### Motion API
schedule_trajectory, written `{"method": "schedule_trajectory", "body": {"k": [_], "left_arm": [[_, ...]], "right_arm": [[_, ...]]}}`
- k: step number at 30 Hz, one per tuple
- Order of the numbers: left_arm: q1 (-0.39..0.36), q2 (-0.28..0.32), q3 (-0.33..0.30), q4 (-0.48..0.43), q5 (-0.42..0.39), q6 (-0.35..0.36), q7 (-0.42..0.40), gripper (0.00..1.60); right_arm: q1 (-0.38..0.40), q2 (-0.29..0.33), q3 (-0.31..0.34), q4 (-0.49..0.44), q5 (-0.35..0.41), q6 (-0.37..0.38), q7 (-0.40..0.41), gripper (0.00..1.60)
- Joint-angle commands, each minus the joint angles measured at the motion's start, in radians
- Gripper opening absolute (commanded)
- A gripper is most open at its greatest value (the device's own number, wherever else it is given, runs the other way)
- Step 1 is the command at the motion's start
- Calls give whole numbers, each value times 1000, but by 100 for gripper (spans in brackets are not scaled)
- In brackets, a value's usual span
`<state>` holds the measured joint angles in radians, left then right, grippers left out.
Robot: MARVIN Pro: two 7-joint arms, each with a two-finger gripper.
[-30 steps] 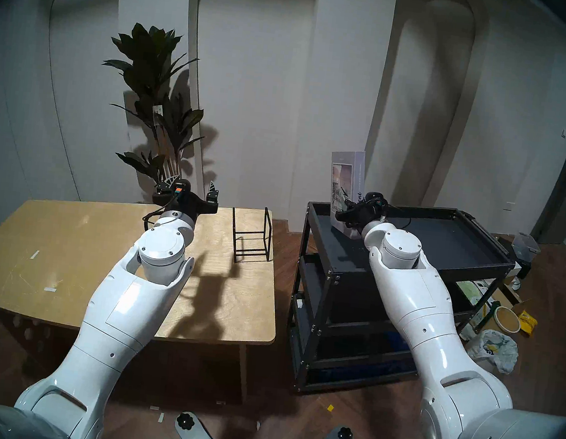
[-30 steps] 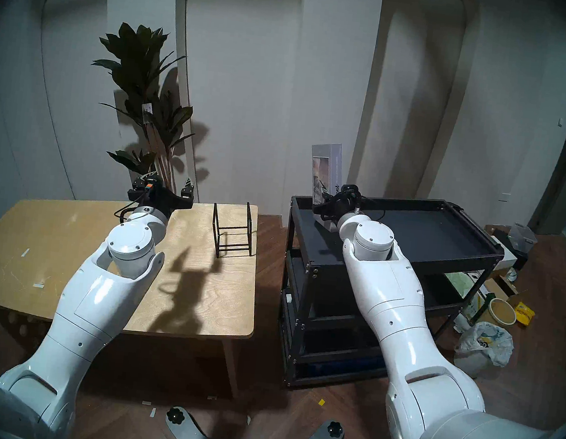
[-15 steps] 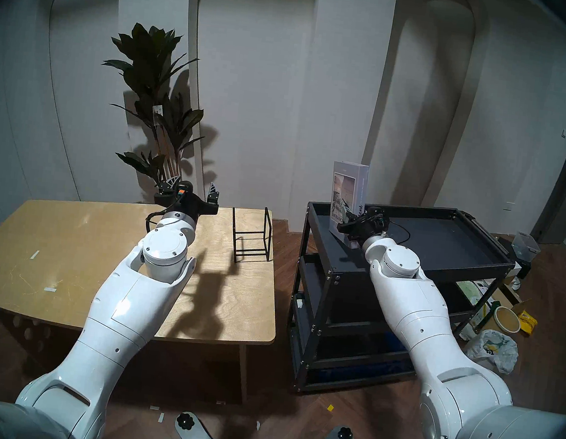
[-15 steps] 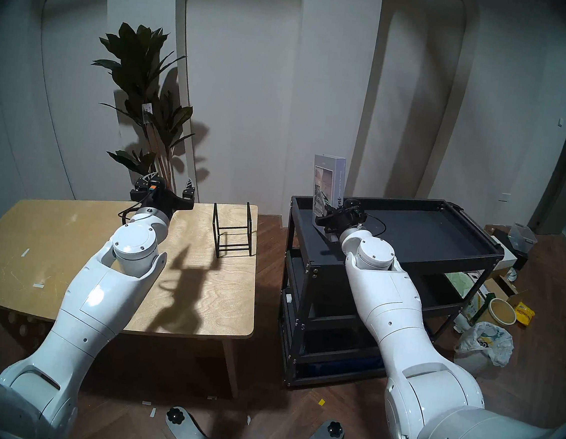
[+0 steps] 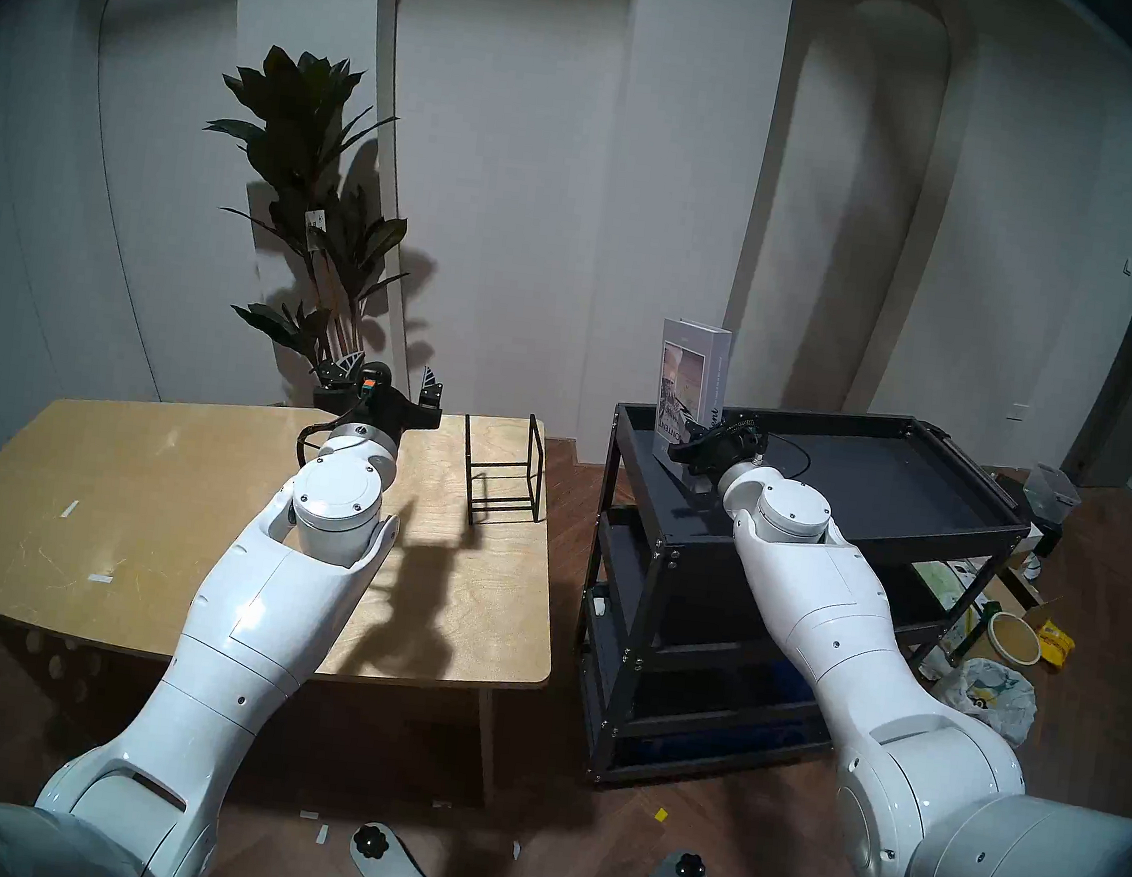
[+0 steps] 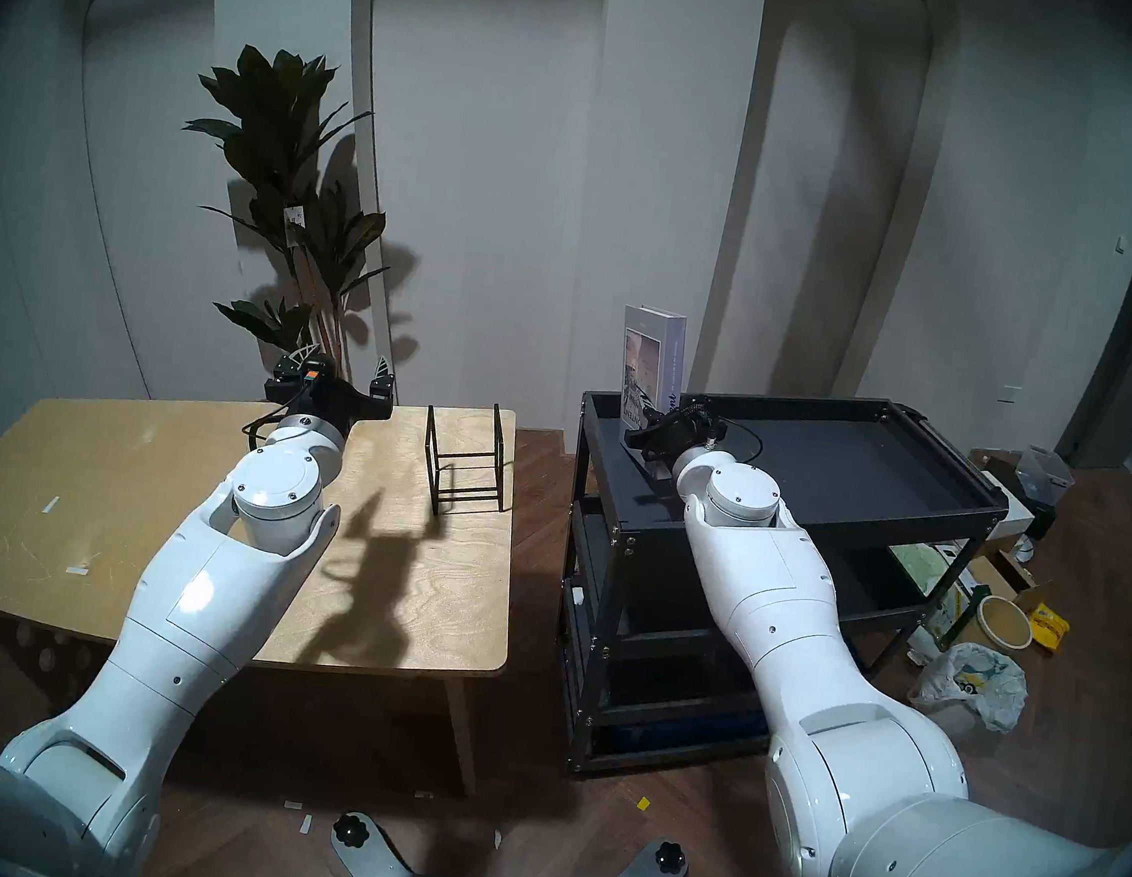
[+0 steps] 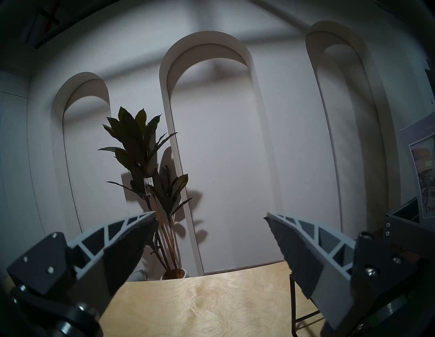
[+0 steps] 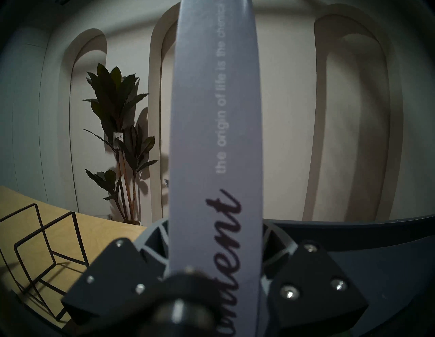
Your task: Transfer books between table and cart
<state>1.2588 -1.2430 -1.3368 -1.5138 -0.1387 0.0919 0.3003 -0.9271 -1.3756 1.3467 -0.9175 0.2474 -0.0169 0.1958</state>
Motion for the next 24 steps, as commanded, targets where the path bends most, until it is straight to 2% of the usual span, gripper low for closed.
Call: {"method": "schedule_trajectory", "body": {"k": [1,8,17,22,24], "left_arm": [[-36,1,1,-14,9,7,0,160],[-41,-7,5,-9,13,18,5,160],[-40,-13,10,-22,22,39,12,160],[-39,-17,11,-30,22,46,14,160],[-38,-18,11,-35,22,50,15,160]], "right_arm": [[-3,11,-8,-32,14,115,-33,0],[-17,16,-10,-74,44,216,-62,0],[-20,37,-5,-171,114,392,-110,0],[-9,43,-10,-178,132,455,-127,0],[-4,43,-11,-176,135,509,-137,0]]}}
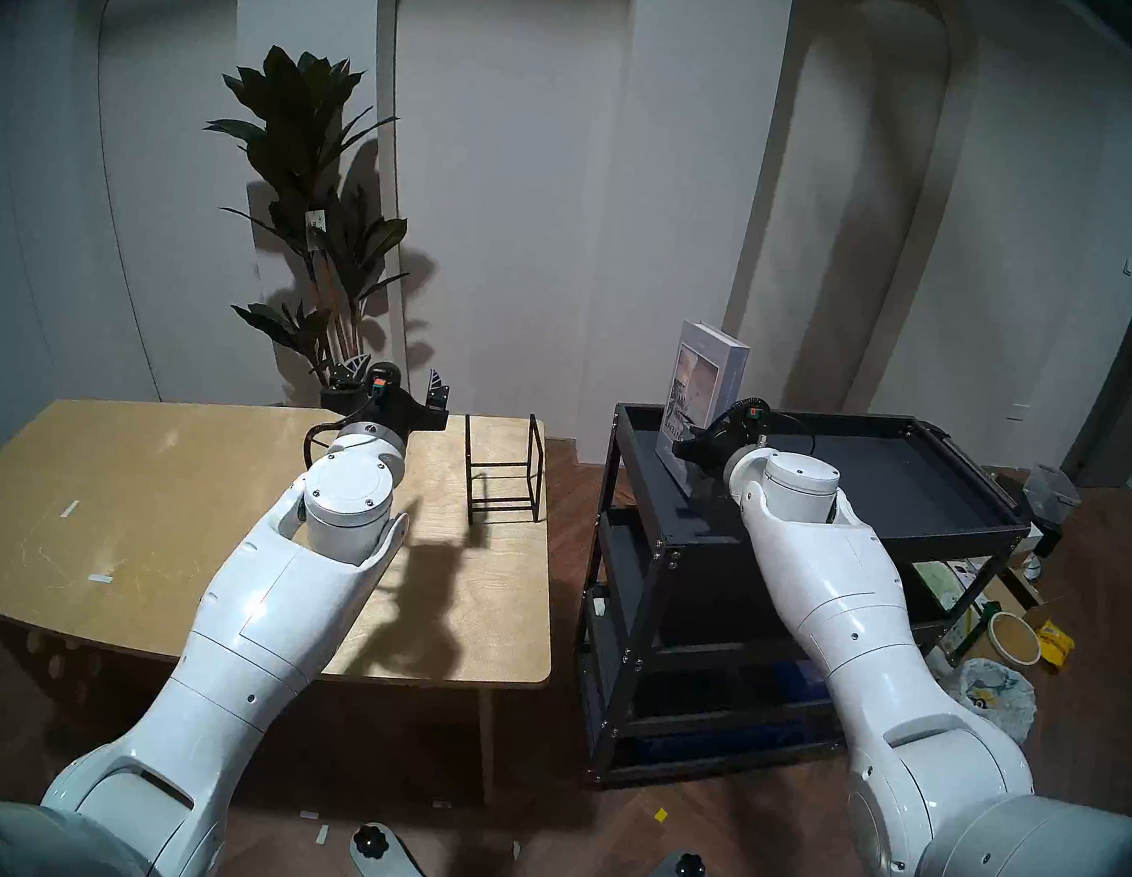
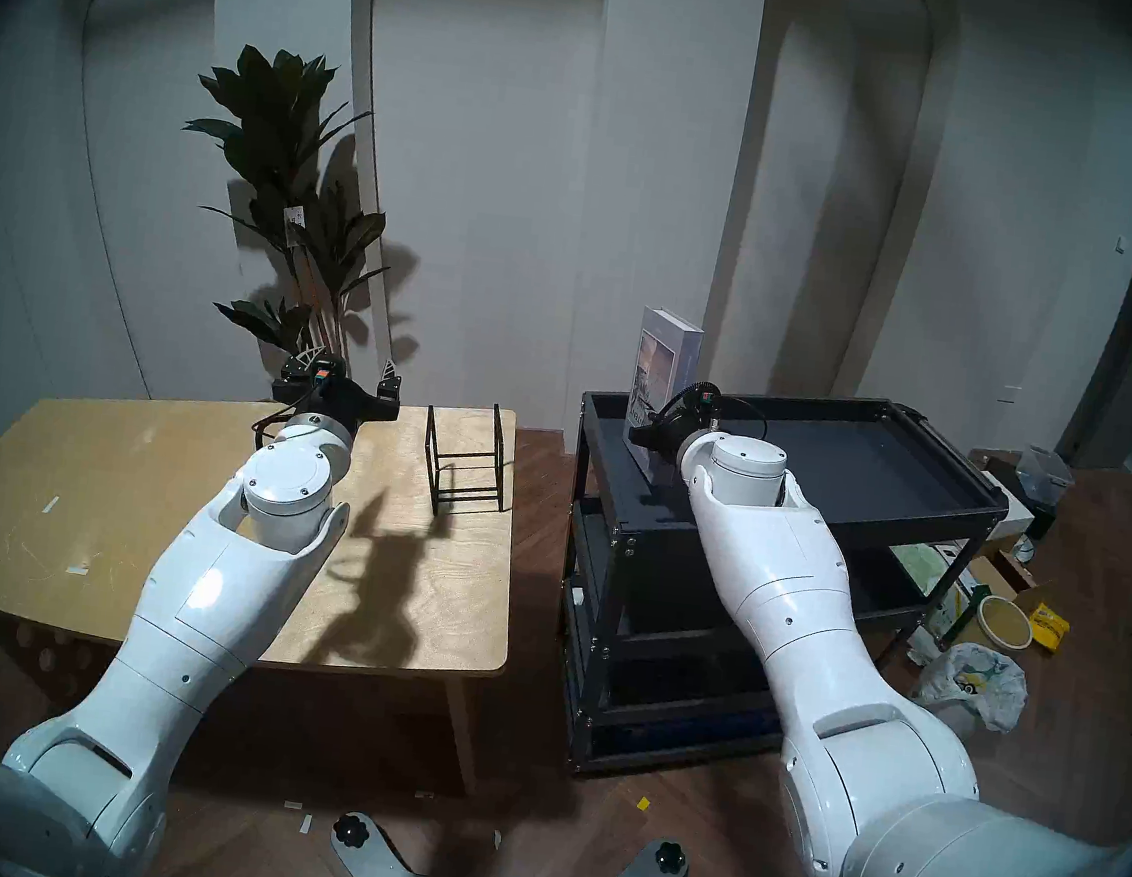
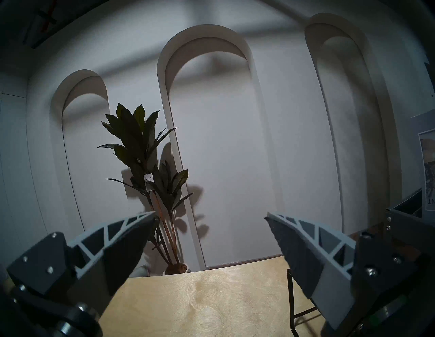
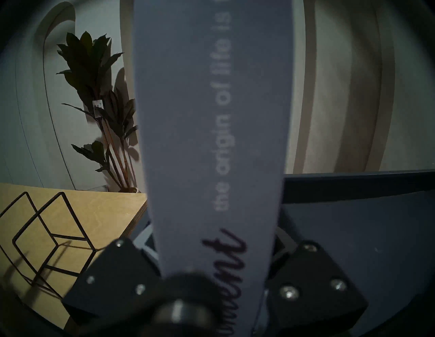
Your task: Transfer books between table and cart
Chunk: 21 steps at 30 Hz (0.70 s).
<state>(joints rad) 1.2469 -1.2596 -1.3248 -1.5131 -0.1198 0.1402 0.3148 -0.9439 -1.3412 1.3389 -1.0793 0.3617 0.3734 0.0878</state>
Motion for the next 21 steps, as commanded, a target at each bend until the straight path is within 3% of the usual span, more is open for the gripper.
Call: {"method": "schedule_trajectory", "body": {"k": [1,2,6,21], "left_arm": [[-25,-2,-1,-38,3,3,0,160],[-24,-3,-1,-40,2,5,0,160],[-20,-5,-1,-44,3,12,2,160],[-15,-17,-12,-53,-8,33,5,160]], "right_arm": [[14,12,-13,-2,22,101,-32,0],[16,10,-11,-2,23,140,-33,0],[16,6,-14,12,21,182,-40,0],[-6,26,-77,-5,-5,151,-41,0]]}}
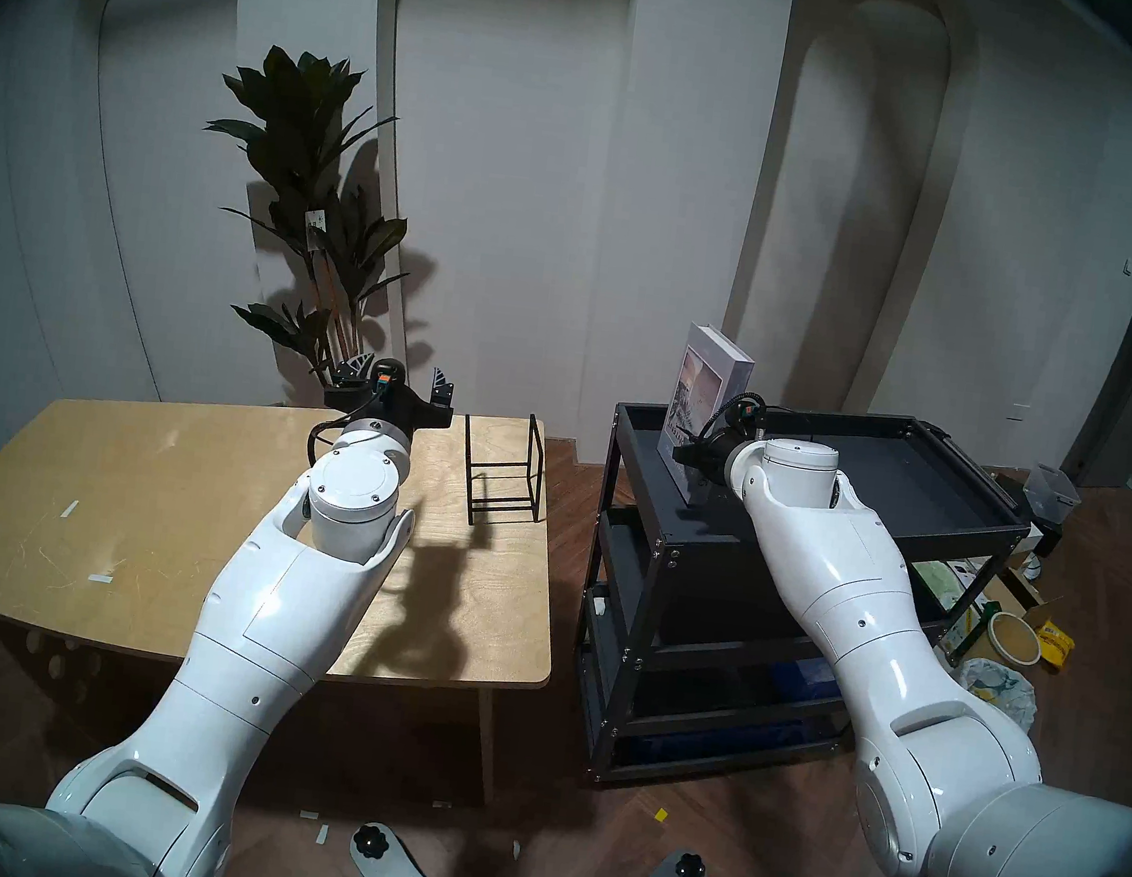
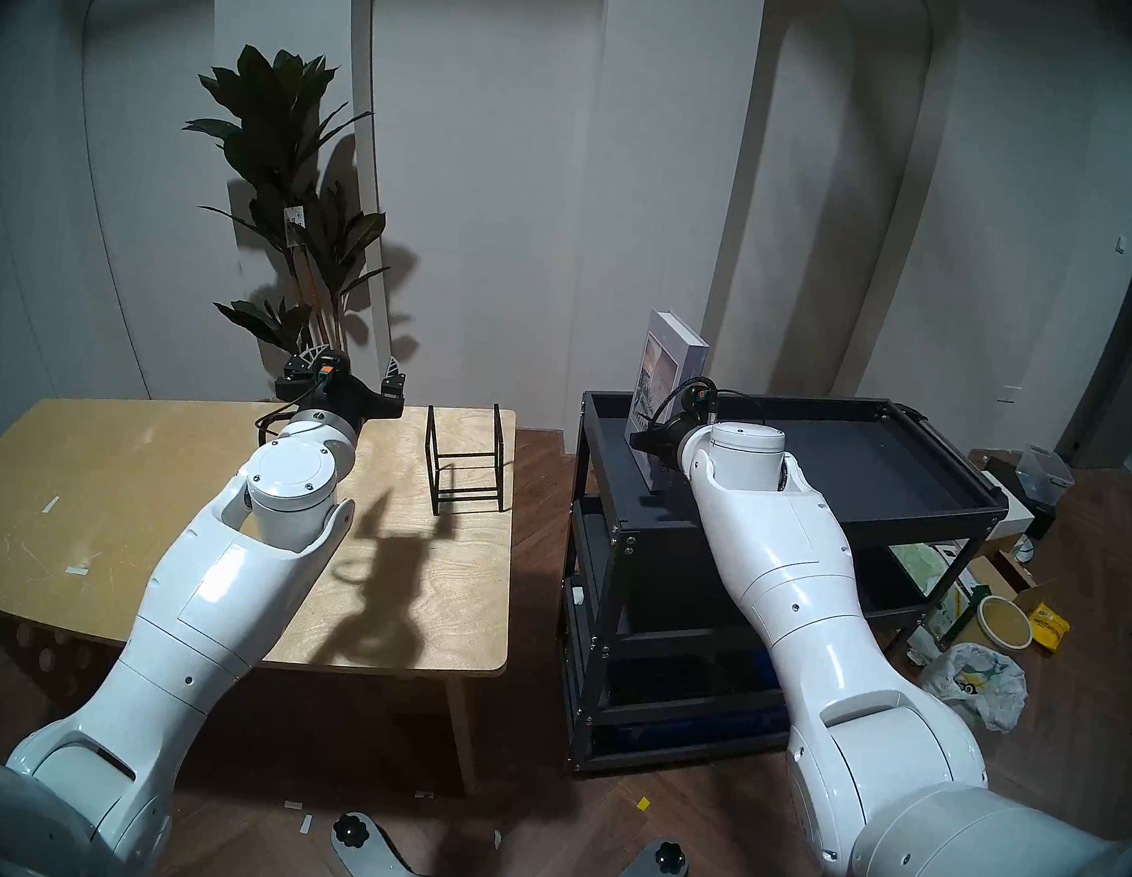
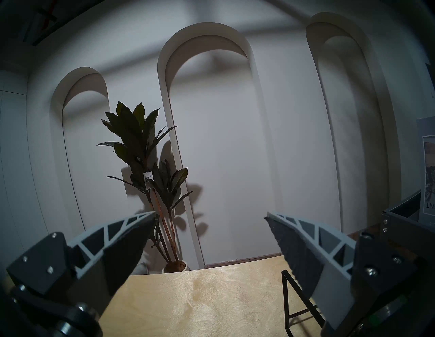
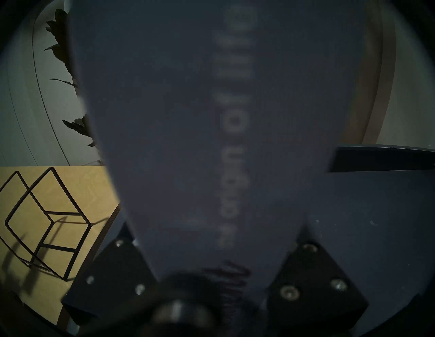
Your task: Transfer books between table and cart
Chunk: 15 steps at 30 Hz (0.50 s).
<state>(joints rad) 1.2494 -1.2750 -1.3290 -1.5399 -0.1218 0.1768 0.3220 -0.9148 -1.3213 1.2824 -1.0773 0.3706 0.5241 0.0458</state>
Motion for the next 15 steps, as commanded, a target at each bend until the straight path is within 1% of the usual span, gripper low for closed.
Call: {"method": "schedule_trajectory", "body": {"k": [1,15], "left_arm": [[-17,-3,-8,-26,-7,-4,-3,160],[-12,-5,-7,-22,-6,-6,-6,160]], "right_arm": [[-40,6,-20,-10,-15,-7,-3,0],[-81,-8,5,-38,2,-31,-40,0]]}}
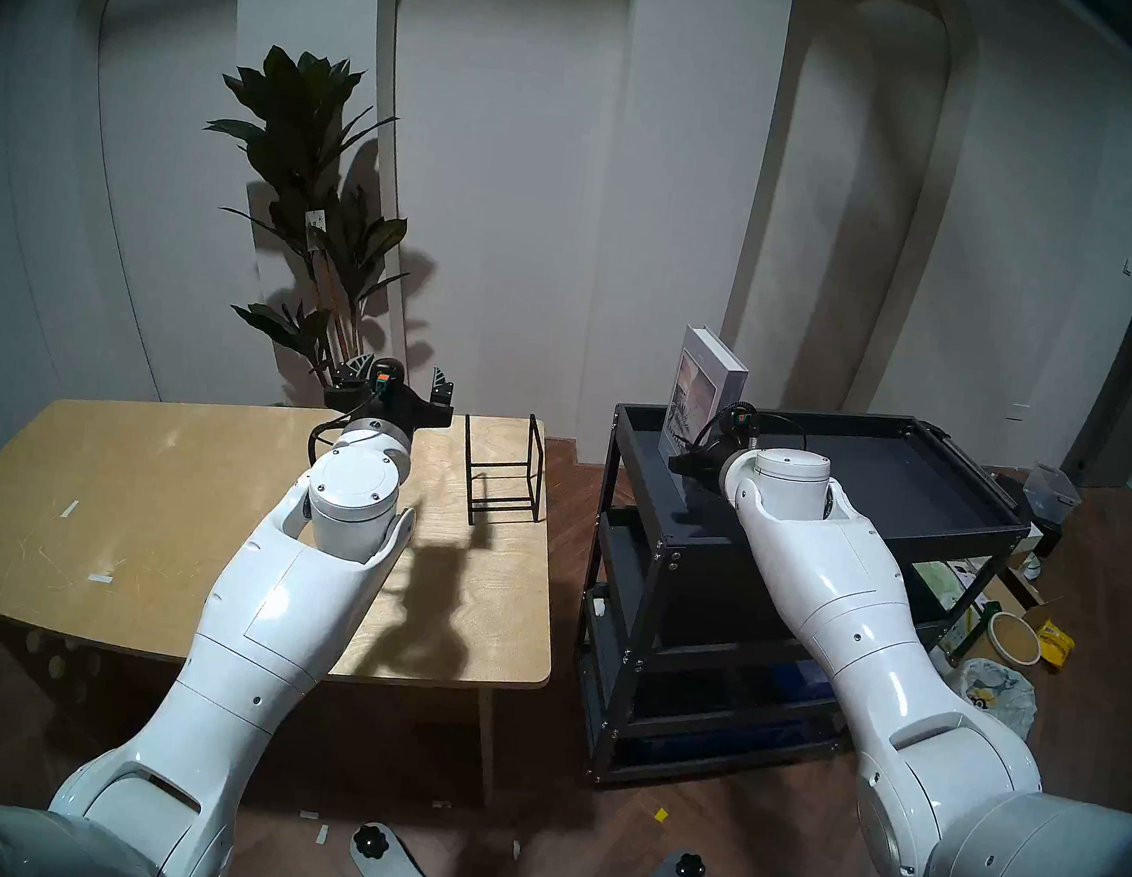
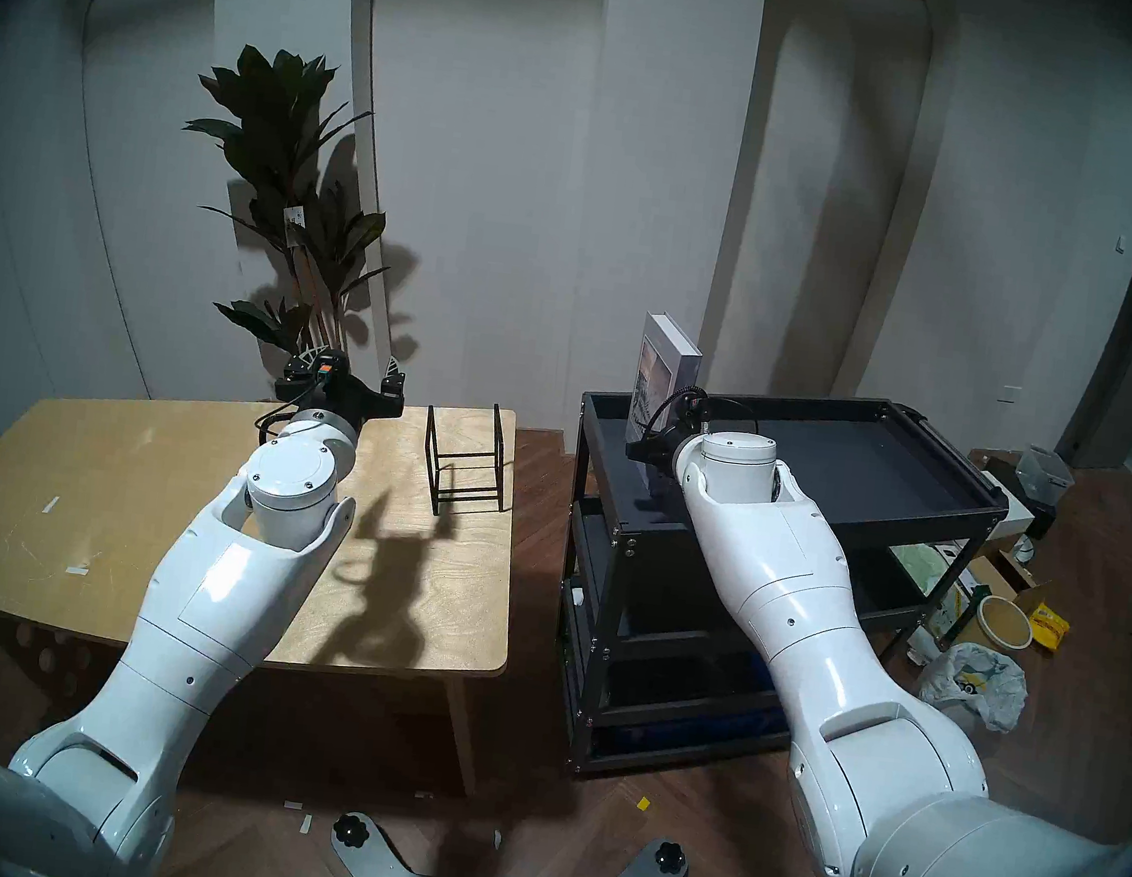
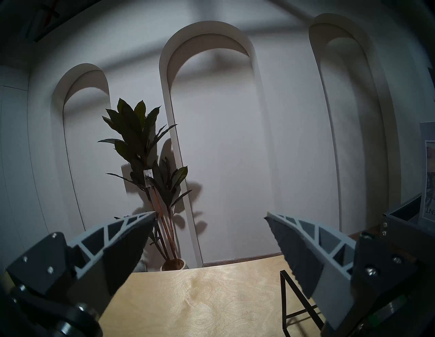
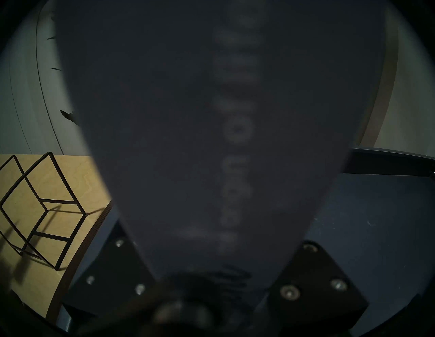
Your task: Transfer books between table and cart
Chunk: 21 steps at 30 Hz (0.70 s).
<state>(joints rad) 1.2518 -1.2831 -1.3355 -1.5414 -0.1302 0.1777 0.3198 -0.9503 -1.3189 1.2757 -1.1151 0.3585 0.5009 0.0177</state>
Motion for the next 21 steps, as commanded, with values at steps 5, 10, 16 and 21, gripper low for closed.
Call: {"method": "schedule_trajectory", "body": {"k": [5,10,16,21], "left_arm": [[-14,2,-1,-21,2,-6,-5,160],[-14,0,-1,-20,2,-6,-6,160],[-15,-3,1,-20,3,-3,-5,160],[-18,-7,2,-17,4,-1,-5,160]], "right_arm": [[-55,-14,14,-10,20,-11,-17,0],[-57,-14,13,-12,23,-13,-19,11],[-52,-11,10,-13,26,-17,-18,54],[-48,-10,8,-11,29,-16,-21,68]]}}
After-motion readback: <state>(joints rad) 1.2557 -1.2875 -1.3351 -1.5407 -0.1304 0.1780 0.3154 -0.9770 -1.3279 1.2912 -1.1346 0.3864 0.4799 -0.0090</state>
